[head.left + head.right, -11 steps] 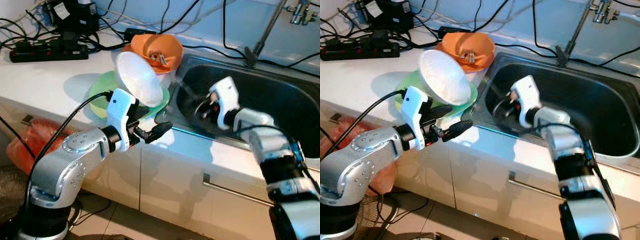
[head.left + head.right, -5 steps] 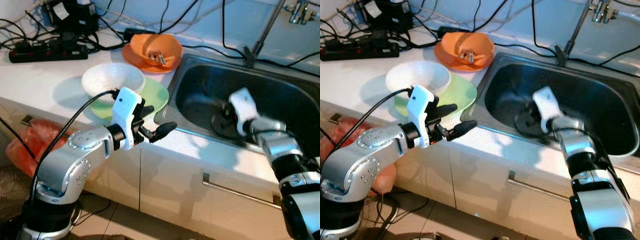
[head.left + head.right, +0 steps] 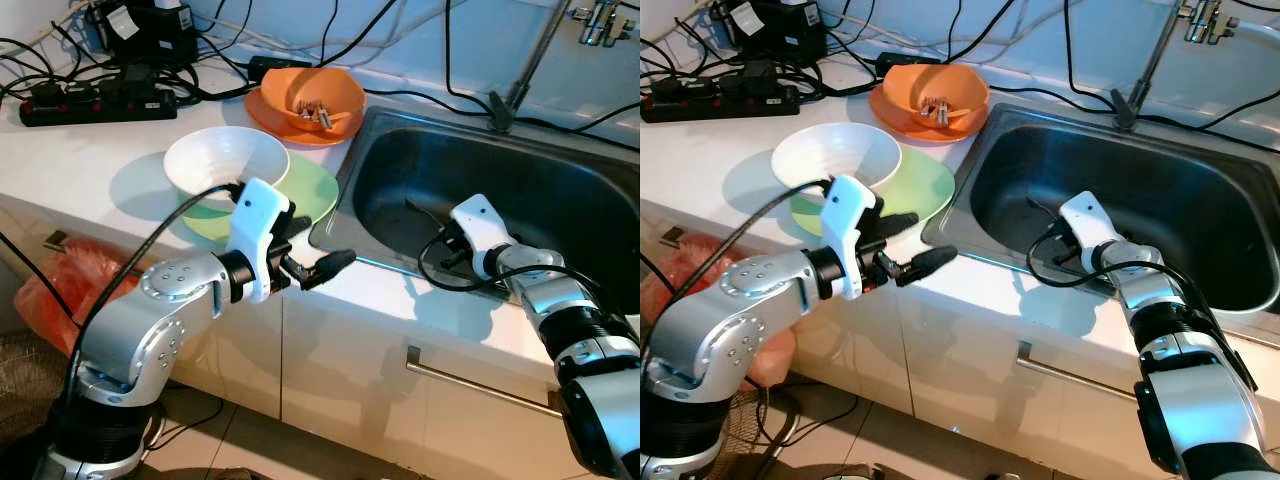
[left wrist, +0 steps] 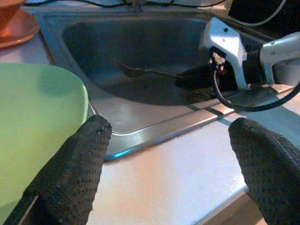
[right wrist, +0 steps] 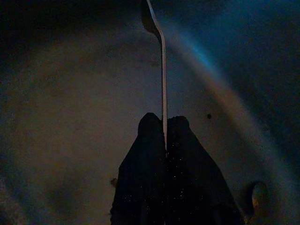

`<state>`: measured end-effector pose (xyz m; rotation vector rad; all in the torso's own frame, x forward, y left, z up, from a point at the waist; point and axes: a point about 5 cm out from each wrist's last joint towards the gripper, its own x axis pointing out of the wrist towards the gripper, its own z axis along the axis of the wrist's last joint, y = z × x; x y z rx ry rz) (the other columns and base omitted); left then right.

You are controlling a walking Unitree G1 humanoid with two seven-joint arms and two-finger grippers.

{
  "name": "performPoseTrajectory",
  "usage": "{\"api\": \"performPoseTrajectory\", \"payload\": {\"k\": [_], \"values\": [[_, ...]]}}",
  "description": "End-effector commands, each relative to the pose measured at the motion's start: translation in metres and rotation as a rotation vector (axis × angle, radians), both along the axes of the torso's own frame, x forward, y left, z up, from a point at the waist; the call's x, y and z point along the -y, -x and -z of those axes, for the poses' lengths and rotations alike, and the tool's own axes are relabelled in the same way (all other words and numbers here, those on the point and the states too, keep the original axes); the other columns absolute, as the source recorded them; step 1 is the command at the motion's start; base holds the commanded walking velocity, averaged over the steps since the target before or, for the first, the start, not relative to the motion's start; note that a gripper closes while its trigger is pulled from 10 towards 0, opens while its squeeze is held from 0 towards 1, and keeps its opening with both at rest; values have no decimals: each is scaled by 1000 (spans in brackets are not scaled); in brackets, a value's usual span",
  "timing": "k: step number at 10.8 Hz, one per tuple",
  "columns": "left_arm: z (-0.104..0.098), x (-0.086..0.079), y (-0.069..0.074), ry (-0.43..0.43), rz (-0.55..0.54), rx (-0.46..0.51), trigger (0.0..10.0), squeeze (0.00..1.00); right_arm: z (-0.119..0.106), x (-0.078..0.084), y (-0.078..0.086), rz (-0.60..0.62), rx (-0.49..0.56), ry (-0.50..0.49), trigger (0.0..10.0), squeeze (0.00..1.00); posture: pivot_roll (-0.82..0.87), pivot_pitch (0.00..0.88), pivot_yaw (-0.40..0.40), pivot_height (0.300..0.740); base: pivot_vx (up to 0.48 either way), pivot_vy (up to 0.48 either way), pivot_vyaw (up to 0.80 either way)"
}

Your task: Kitchen organization

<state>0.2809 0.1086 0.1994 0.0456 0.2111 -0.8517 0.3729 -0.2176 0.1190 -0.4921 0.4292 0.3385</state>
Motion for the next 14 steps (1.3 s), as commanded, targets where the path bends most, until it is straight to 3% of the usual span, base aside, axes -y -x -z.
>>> {"api": "performPoseTrajectory", "payload": {"k": [1,2,8,10,12,13,14], "values": [[-2,4,-1,-8,16,15,10000,0,-4,-1,-2,-10,12,-2,8980,0,151,61,-39,740,0,0,0],[-2,5,-2,-4,17,16,10000,0,-4,-1,-3,-8,16,-6,10000,1000,149,61,-39,740,0,0,0],[-3,7,-3,4,13,27,10000,0,-4,1,-3,11,32,-34,10000,1000,143,66,-45,740,0,0,0],[-7,5,-6,5,-4,55,10000,0,-36,-9,-15,39,205,-201,10000,1000,147,66,-47,740,0,0,0],[-27,0,-15,59,-94,195,10000,0,-67,-28,-19,-20,365,-349,10000,1000,146,60,-47,740,0,0,0],[-33,-3,-18,50,-129,269,10000,0,-74,-35,-18,-47,401,-387,10000,1000,146,60,-47,740,0,0,0],[-33,-2,-18,50,-129,269,10000,0,-74,-35,-18,-46,402,-389,10000,1000,146,57,-48,740,0,0,0]]}}
